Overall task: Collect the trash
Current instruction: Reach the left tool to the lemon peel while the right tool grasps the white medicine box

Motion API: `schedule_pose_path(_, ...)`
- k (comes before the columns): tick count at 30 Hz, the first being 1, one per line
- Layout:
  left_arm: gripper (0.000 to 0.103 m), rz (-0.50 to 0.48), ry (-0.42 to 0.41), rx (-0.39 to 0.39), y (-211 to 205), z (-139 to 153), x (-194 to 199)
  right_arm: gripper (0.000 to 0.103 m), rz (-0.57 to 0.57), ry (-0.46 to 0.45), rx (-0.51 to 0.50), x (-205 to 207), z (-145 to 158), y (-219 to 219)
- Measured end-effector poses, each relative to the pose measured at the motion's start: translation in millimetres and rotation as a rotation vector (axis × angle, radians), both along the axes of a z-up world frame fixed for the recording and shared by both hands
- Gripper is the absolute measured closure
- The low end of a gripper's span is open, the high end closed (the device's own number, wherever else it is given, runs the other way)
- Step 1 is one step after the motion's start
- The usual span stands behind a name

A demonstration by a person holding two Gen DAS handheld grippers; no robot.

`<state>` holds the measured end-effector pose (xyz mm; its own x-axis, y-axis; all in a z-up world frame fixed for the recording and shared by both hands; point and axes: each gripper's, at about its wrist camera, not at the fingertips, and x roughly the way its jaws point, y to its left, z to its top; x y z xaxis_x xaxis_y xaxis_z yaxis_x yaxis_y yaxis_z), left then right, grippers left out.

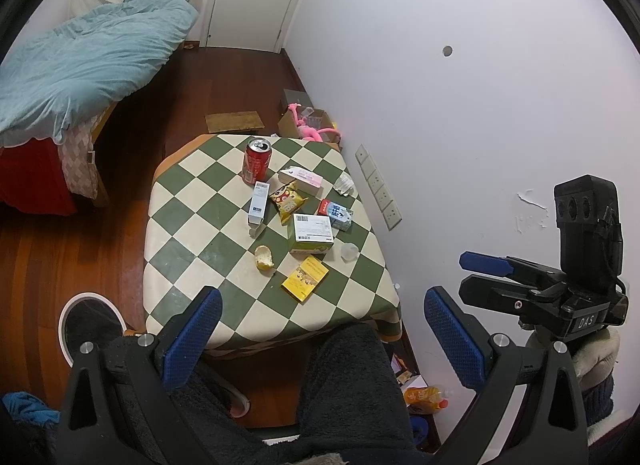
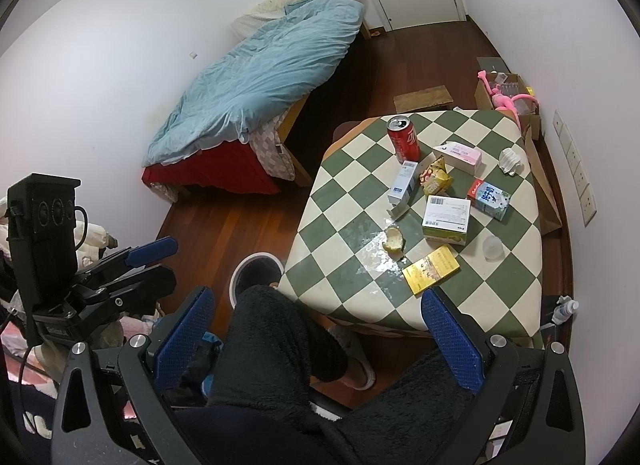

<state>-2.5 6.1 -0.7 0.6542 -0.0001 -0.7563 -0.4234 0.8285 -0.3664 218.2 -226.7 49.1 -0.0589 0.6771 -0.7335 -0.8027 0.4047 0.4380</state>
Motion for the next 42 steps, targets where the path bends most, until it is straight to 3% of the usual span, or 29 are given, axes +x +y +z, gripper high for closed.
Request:
schedule_pose_path(4,0.000,0.014,0.007,0.013,1,-2,0,0.000,-0.013,0.000,-0.004,0,-1,0)
schedule_pose_path(6,0.000,0.068,0.039,0.069,9,-8,4,0.000,-0.049,0.001,-0.017,3,-7,2)
schedule_pose_path(9,0.000,0.208,0.163,0.227,29,-37,16,0.000,-0.137,-0.019,-0.062,2,-23,10)
schedule_pose_path(12,0.000,0.299,0.294,0.304,60,-88,32,0.000,-0.223,-0.005,-0.113,16,-59,27)
schedule_pose_path(18,0.000,0.326,0.499,0.266,99,-188,59,0.000,-0.380,0.007,-0.251,64,-154,83)
schedule_pose_path(22,0.000,0.327,0.566,0.239,110,-237,75,0.000,-0.431,-0.007,-0.331,104,-201,117)
schedule_pose_path(27,0.000,0.308,0.626,0.193,117,-279,96,0.000,-0.462,-0.021,-0.453,141,-253,157)
schedule_pose_path(35,0.000,0.300,0.681,0.153,121,-311,108,0.001,-0.435,-0.017,-0.509,171,-293,197)
schedule_pose_path(42,0.000,0.282,0.704,0.137,114,-320,117,0.014,-0.368,-0.049,-0.532,172,-308,207)
